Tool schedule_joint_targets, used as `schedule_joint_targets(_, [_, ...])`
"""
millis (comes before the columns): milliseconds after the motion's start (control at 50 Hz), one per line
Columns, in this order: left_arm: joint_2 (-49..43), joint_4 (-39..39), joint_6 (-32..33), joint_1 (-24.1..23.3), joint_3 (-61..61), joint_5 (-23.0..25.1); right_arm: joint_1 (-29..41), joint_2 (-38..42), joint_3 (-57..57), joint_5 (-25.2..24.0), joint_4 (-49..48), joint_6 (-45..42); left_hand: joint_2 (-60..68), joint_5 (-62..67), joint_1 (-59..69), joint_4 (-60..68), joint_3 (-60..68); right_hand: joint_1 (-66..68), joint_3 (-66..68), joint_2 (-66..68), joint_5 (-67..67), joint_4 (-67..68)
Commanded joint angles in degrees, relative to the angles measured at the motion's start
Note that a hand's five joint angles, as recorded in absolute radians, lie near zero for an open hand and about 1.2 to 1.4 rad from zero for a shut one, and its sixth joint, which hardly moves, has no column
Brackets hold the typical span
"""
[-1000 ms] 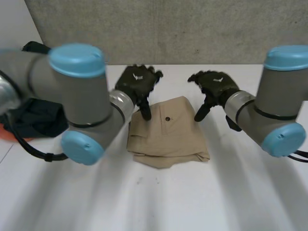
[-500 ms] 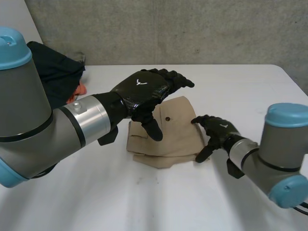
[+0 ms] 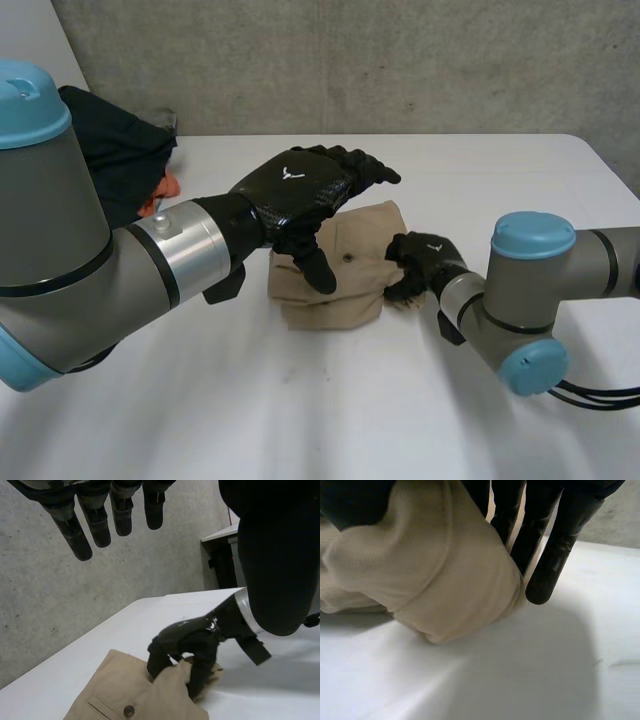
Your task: Fold the laundry.
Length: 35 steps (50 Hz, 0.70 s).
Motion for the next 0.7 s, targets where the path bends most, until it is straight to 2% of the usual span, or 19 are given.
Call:
schedule_joint_targets(20, [-0.2,0.2,0.0,-0.1,-0.1,0.0,-1.4,2.0,-6.5,4.1,-0.1,-0.3,0.1,-0.8,1.2,0.2,-0.2,28.2,18.6,14.2,20.0,12.3])
schedule_joint_targets(180, [-0.4,1.7,-0.1,-0.3,-0.1,-0.1,-9.9,6.0,-18.4,5.9,0.8,-0.9,0.2,-0.8,1.2,0.2,-0.2,28.2,18.6,14.2,20.0,12.3])
schedule_joint_targets(320, [-0.8,1.8,-0.1,-0.4,-0.2,-0.1,-16.7,17.2,-38.3,8.7,8.7,-4.1,0.2,-0.8,1.2,0.2,-0.2,28.2,18.6,14.2,20.0,12.3])
schedule_joint_targets(440, [-0.9,1.8,-0.1,-0.4,-0.2,-0.1,-24.3,27.3,-55.2,9.9,13.2,-11.7,0.3,-0.7,1.4,0.4,0.0,28.2,18.6,14.2,20.0,12.3])
schedule_joint_targets(520, [-0.8,1.8,-0.1,-0.3,-0.7,-0.1,-28.4,30.6,-61.0,9.5,13.5,-16.0,0.2,-0.8,1.2,0.2,-0.2,28.2,18.6,14.2,20.0,12.3])
schedule_joint_targets(700, [-0.9,1.9,-0.2,-0.4,-1.0,-0.1,-33.1,31.1,-63.7,7.1,13.6,-19.7,0.2,-0.8,1.2,0.2,-0.2,28.2,18.6,14.2,20.0,12.3])
